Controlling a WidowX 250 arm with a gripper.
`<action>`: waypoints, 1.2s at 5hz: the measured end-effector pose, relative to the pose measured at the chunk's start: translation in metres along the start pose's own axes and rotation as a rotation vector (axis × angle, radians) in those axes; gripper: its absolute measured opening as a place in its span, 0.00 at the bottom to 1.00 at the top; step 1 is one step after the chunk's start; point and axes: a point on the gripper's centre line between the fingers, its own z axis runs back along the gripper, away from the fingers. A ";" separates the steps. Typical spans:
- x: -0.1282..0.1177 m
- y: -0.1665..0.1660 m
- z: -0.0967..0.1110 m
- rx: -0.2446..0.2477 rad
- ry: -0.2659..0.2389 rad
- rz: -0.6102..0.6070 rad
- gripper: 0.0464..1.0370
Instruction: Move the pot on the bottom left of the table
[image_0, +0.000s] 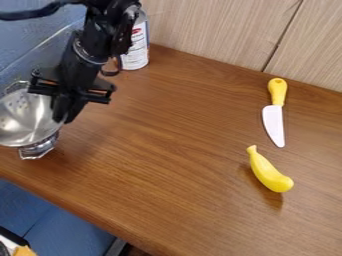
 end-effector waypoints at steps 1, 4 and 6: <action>-0.003 -0.006 -0.009 0.024 0.027 -0.015 0.03; 0.003 -0.016 -0.012 0.040 0.061 0.005 0.22; 0.003 -0.016 -0.012 0.044 0.059 0.014 0.82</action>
